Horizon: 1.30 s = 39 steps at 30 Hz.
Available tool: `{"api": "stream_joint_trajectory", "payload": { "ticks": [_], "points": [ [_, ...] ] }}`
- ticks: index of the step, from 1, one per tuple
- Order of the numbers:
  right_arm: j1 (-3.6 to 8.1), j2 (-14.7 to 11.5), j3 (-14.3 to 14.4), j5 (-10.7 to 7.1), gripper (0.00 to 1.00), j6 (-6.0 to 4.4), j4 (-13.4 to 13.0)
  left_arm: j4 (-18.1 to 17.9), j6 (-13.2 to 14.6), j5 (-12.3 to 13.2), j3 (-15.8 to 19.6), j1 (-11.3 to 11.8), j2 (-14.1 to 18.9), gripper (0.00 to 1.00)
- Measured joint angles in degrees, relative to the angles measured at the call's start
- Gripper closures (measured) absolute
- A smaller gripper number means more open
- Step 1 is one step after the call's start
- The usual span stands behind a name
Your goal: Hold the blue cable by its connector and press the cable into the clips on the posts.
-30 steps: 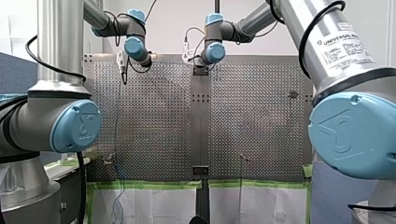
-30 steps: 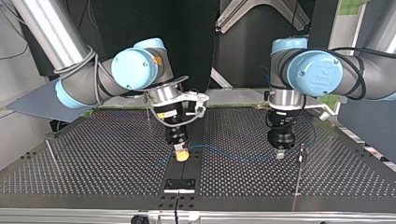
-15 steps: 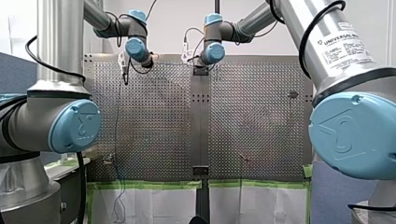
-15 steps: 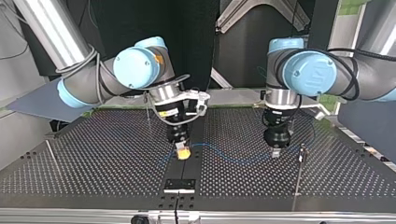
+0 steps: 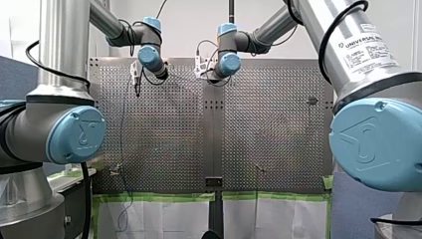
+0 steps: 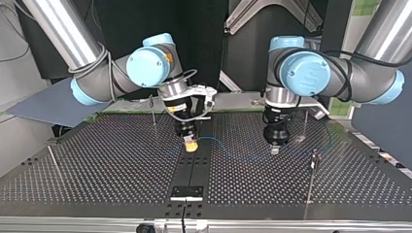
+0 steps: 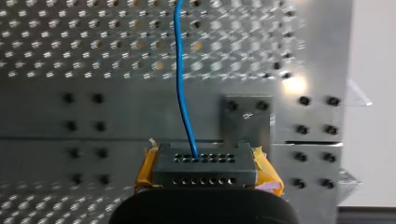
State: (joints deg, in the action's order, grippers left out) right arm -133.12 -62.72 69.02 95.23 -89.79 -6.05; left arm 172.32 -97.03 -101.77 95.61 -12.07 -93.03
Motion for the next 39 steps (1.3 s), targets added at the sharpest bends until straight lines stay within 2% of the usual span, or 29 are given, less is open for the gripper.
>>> {"api": "stream_joint_trajectory", "payload": {
  "ticks": [5,14,20,23,27,31,35,39],
  "points": [
    [0.02,0.0,2.5,1.23,1.00,-0.18,-0.1,-0.7,0.0,-0.7,0.9,-1.1,-0.3,1.00],
    [0.51,0.0,5.3,2.67,1.00,-1.40,-0.5,-0.4,0.5,-2.7,1.4,-3.5,-2.8,1.00],
    [0.82,0.0,8.1,3.42,1.00,-3.00,-2.7,-2.2,-0.7,-4.1,3.7,-4.8,-3.2,1.00],
    [0.84,0.0,9.5,4.07,1.00,-3.22,-4.1,-3.5,-1.2,-4.2,5.0,-5.3,-3.9,1.00],
    [0.86,0.0,11.3,5.17,1.00,-2.92,-5.9,-5.4,-1.0,-4.4,6.9,-6.4,-5.5,1.00],
    [0.97,0.0,13.1,6.20,1.00,-2.15,-7.6,-7.4,-1.5,-5.4,8.8,-8.1,-7.0,1.00],
    [1.16,0.0,15.0,7.19,1.00,-1.32,-9.5,-9.1,-1.8,-7.0,9.5,-9.8,-7.3,1.00],
    [1.26,0.0,16.8,7.44,1.00,-1.18,-11.3,-10.8,-1.8,-8.3,9.7,-10.7,-8.0,1.00]
  ]
}}
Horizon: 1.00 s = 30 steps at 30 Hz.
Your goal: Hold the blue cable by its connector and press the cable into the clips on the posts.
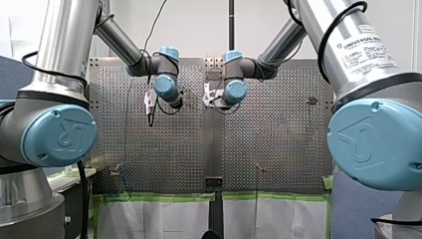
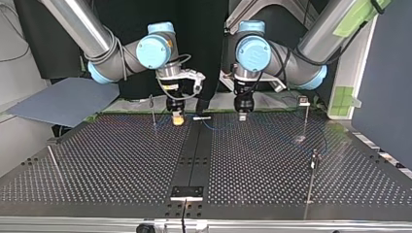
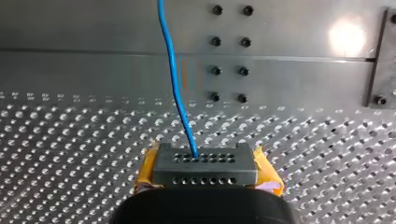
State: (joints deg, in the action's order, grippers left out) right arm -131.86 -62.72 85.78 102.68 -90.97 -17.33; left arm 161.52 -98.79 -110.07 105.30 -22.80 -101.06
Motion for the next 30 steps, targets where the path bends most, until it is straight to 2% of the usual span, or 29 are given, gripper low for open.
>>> {"api": "stream_joint_trajectory", "payload": {
  "ticks": [5,16,24,30],
  "points": [
    [0.06,0.0,2.3,0.05,1.00,0.08,-2.3,-2.0,1.0,-0.3,0.2,-1.3,-2.2,1.00],
    [0.77,0.0,7.5,-0.01,1.00,-0.35,-7.5,-6.9,-0.2,-0.3,3.7,-2.6,-7.3,1.00],
    [1.24,0.1,11.6,0.00,1.00,-0.53,-11.6,-10.8,-0.4,-0.4,5.2,-3.4,-8.4,1.00],
    [1.44,0.1,14.8,0.00,1.00,-1.34,-14.7,-12.3,-0.4,-0.1,5.9,-3.7,-9.6,1.00]
  ]
}}
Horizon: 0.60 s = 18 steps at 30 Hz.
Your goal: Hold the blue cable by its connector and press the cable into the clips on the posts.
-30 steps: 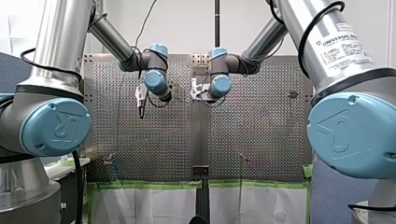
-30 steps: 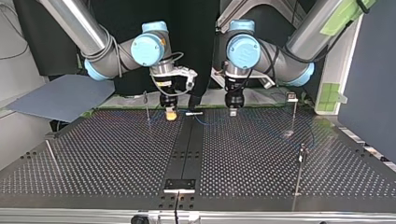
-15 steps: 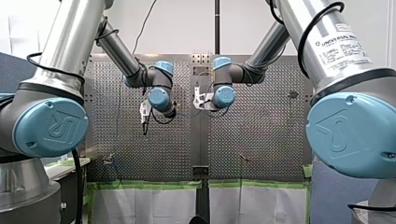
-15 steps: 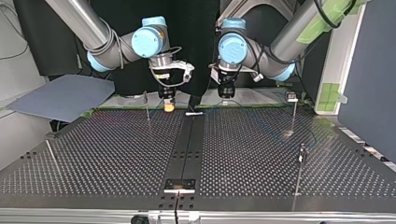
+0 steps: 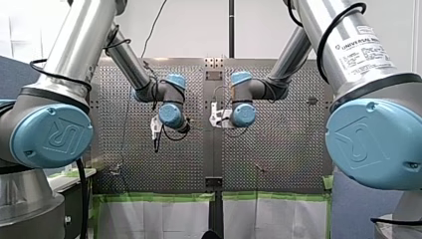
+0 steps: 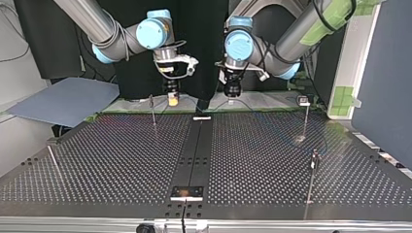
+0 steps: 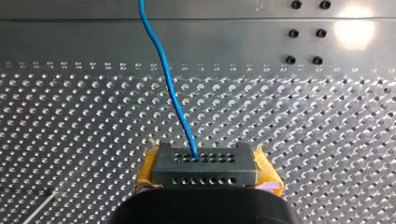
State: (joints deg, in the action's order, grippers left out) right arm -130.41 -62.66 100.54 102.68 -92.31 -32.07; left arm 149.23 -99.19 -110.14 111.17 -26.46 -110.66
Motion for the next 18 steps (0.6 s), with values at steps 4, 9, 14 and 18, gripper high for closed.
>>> {"api": "stream_joint_trajectory", "payload": {
  "ticks": [4,9,14,18],
  "points": [
    [0.30,0.0,2.0,0.05,1.00,-0.47,-2.0,-1.0,0.2,0.1,0.1,-0.5,-1.7,1.00],
    [0.82,0.0,4.4,0.31,1.00,-0.92,-4.4,-3.1,0.0,0.2,0.1,-1.3,-4.0,1.00],
    [1.28,0.1,7.1,0.73,1.00,-1.48,-7.1,-4.7,-0.5,0.2,0.1,-1.8,-6.6,1.00],
    [1.57,0.1,9.2,1.10,1.00,-1.67,-9.2,-4.9,-0.5,0.2,0.1,-2.2,-7.7,1.00]
  ]
}}
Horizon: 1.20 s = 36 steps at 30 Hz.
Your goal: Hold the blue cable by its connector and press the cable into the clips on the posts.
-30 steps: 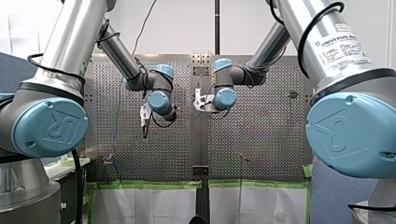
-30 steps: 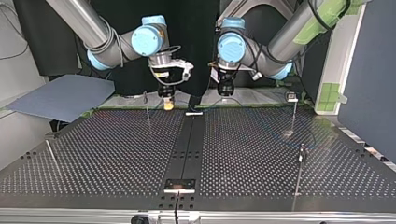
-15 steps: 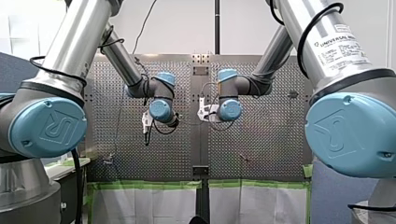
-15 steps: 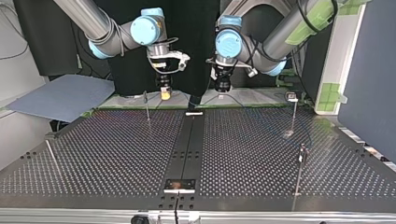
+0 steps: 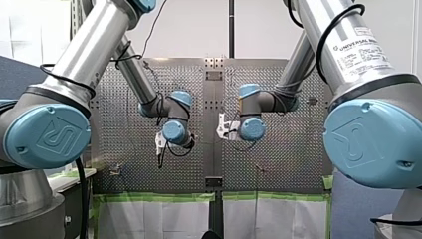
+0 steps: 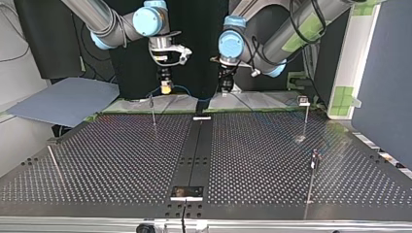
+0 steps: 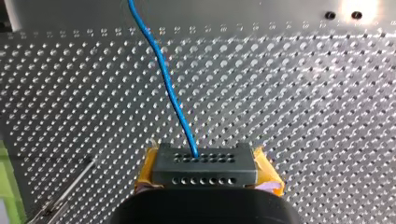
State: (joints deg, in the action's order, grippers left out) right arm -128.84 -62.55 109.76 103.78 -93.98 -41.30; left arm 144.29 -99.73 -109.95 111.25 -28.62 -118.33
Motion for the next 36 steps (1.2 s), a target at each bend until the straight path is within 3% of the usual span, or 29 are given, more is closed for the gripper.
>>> {"api": "stream_joint_trajectory", "payload": {
  "ticks": [7,14,23,29,36],
  "points": [
    [0.88,1.5,3.5,0.80,1.00,-0.39,-2.1,-1.2,-0.3,0.2,-0.1,-0.9,-1.7,1.00],
    [1.85,5.1,6.8,1.17,1.00,-1.78,-4.7,-3.5,-0.4,0.6,-0.6,-1.9,-4.9,1.00],
    [3.77,9.7,7.4,1.12,1.00,-3.56,-8.3,-4.5,-1.0,0.7,-1.9,-2.8,-6.0,1.00],
    [5.49,11.3,7.4,1.08,1.00,-3.63,-10.7,-4.5,-1.1,0.2,-2.9,-3.1,-6.0,1.00],
    [7.55,11.7,7.2,0.95,1.00,-3.52,-11.3,-4.7,-1.2,0.4,-3.3,-3.4,-6.3,1.00]
  ]
}}
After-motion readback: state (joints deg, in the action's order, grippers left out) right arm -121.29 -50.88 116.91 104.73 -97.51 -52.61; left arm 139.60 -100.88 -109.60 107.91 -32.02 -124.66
